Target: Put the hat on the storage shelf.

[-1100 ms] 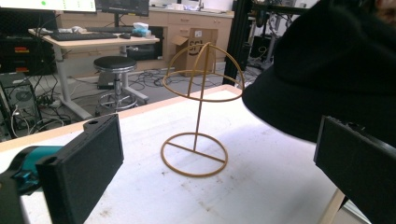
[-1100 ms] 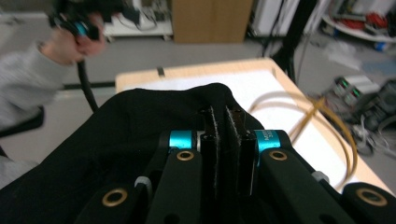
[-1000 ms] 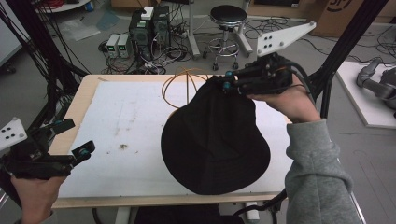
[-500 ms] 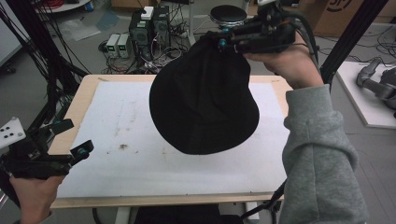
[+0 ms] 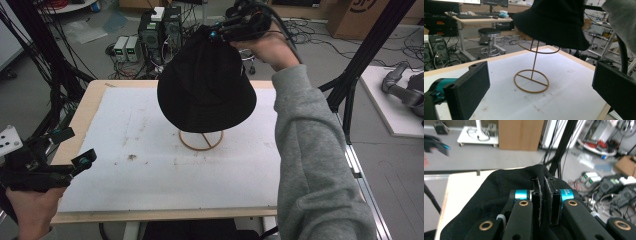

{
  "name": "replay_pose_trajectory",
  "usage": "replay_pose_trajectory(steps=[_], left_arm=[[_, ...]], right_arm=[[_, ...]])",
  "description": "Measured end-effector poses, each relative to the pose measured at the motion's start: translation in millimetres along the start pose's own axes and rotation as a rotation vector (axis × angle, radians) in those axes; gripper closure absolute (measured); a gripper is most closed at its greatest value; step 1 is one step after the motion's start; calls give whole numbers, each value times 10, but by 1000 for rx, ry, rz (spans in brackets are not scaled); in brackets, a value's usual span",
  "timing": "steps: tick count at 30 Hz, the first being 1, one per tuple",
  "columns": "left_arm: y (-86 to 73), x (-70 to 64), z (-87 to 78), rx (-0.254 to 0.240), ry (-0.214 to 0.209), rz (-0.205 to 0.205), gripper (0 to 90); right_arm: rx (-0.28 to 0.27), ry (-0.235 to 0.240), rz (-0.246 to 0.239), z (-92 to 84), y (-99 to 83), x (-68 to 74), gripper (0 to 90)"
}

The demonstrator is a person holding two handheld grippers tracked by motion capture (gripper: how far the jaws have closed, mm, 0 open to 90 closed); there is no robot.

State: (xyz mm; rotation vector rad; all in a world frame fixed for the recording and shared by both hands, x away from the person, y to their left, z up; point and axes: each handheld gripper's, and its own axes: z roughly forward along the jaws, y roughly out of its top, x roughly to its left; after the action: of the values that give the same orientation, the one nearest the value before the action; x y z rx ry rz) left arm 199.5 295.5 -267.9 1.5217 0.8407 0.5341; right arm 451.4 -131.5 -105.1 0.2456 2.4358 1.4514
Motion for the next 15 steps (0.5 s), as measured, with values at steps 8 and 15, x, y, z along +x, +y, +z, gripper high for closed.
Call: replay_pose_trajectory(steps=[8,15], left_arm=[[-65,31,14,24,9,-21,18],[-103,57,50,48,14,-31,18]], right_arm=[[48,61,55,565,-367,-184,862],[60,91,107,752,-684,-201,862]])
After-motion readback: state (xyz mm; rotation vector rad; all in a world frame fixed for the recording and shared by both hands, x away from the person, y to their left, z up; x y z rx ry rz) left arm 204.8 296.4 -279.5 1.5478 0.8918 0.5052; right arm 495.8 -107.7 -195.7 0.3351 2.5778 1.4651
